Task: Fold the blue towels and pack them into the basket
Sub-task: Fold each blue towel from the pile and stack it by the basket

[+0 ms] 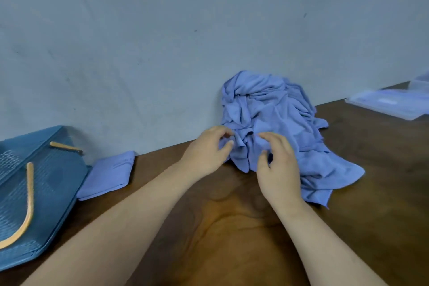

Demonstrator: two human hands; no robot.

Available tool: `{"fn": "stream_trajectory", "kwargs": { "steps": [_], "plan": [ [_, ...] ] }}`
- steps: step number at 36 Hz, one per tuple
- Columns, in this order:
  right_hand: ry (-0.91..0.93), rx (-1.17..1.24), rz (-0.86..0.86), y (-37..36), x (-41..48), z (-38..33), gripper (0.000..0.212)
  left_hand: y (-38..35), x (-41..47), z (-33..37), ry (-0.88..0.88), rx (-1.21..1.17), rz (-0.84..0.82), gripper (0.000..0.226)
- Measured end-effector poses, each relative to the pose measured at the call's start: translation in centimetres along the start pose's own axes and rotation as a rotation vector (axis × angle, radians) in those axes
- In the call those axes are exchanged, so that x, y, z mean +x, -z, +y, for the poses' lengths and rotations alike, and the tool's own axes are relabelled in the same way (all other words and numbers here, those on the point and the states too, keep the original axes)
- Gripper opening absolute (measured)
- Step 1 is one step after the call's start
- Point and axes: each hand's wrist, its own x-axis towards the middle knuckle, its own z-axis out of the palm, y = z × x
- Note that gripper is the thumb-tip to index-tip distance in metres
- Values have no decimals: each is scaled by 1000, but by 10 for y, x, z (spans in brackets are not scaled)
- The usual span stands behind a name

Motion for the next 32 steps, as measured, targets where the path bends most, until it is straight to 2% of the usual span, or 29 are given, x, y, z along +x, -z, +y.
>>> {"fn": "stream_trajectory", "kwargs": {
  "steps": [8, 12, 16, 19, 23, 32],
  "plan": [
    [19, -132, 103, -3, 6, 7, 43, 4, 124, 36, -80, 131, 111, 42],
    [11, -198, 97, -5, 5, 5, 45, 11, 175, 45, -31, 301, 113, 48],
    [10, -240, 86, -5, 4, 6, 47, 13, 199, 45, 44, 478, 92, 31],
    [3, -248, 87, -4, 4, 8, 48, 19, 201, 39, 92, 440, 165, 23],
    [26, -253, 90, -4, 4, 8, 46, 41, 182, 27, 152, 321, 227, 24],
    [76, -264, 59, -6, 1, 3, 48, 123, 69, -16, 254, 104, 387, 24]
  ]
}}
